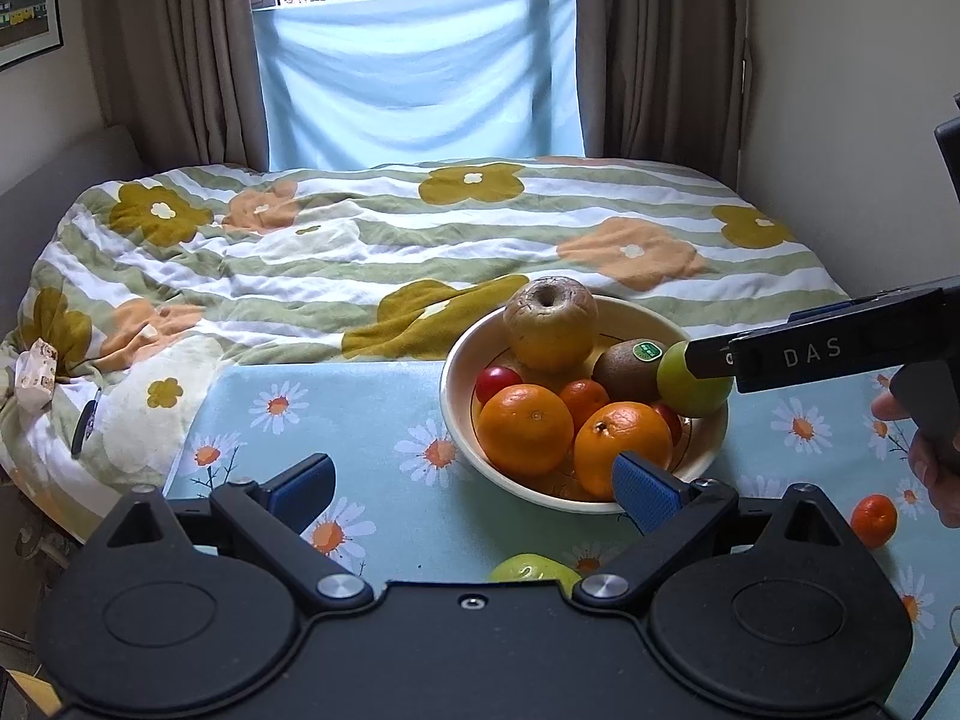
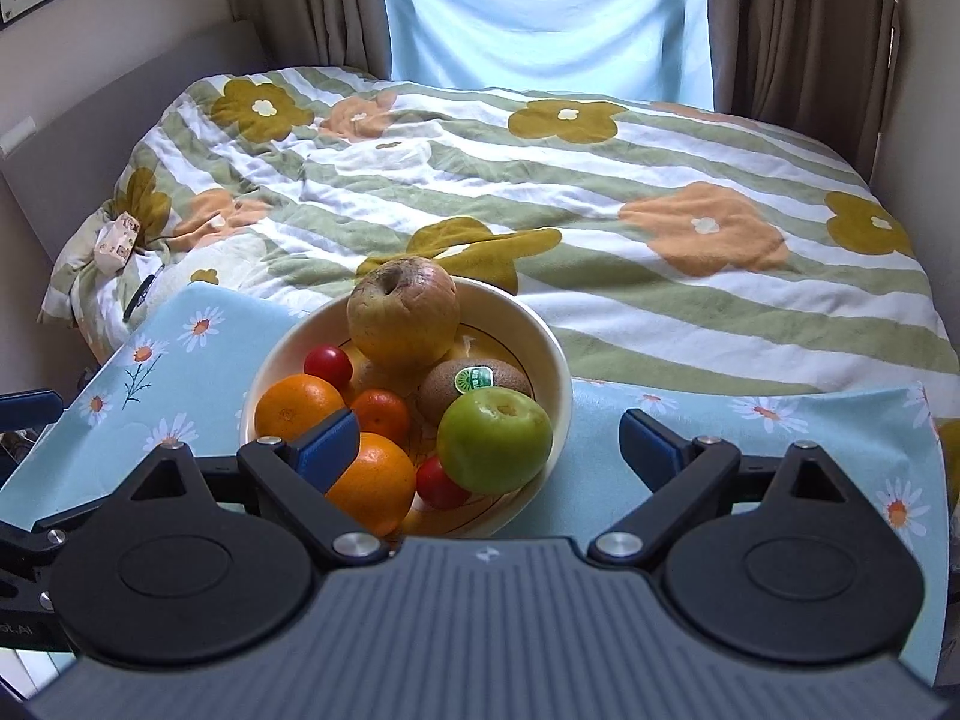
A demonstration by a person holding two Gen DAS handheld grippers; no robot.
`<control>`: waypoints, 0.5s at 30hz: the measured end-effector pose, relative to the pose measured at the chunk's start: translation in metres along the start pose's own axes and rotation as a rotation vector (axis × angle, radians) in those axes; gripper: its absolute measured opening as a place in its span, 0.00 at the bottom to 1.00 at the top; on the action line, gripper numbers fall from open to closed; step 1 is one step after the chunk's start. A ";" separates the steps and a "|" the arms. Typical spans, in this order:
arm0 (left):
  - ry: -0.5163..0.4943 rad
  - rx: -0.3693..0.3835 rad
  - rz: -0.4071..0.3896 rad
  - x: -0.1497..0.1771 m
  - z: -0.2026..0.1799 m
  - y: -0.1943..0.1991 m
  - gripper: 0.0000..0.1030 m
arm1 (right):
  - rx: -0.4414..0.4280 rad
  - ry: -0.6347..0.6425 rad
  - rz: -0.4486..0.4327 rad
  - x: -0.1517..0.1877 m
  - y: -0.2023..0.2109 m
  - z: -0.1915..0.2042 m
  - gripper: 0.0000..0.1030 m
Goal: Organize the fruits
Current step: 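Withdraw both tools from the bowl toward the remaining fruits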
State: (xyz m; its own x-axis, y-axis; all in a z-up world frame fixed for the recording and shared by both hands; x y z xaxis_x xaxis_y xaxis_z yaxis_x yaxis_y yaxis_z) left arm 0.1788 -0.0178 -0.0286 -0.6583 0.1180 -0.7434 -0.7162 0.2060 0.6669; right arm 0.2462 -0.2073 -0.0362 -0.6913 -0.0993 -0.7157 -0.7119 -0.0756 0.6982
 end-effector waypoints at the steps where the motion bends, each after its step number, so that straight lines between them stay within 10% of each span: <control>1: 0.004 0.001 -0.004 0.001 -0.001 0.004 0.98 | 0.001 -0.003 -0.004 0.001 0.006 -0.001 1.00; 15: 0.030 -0.004 -0.080 0.007 -0.021 0.055 0.99 | 0.027 0.000 -0.063 0.017 0.074 -0.016 1.00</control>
State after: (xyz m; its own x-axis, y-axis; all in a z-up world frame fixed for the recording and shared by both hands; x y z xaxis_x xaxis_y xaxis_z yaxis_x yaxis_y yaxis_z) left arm 0.1303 -0.0258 0.0039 -0.6058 0.0721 -0.7924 -0.7674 0.2098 0.6058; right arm 0.1836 -0.2300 0.0041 -0.6450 -0.0948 -0.7583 -0.7571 -0.0553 0.6509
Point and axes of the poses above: each gripper's, at about its wrist camera, not at the fingertips, and y roughly against the way its jaws point, z to its left, x to its underside, the point moved 1 cm from there along -y, roughly the way its jaws point, and after that the axes turned 11 degrees about x, right-handed, at the moved point
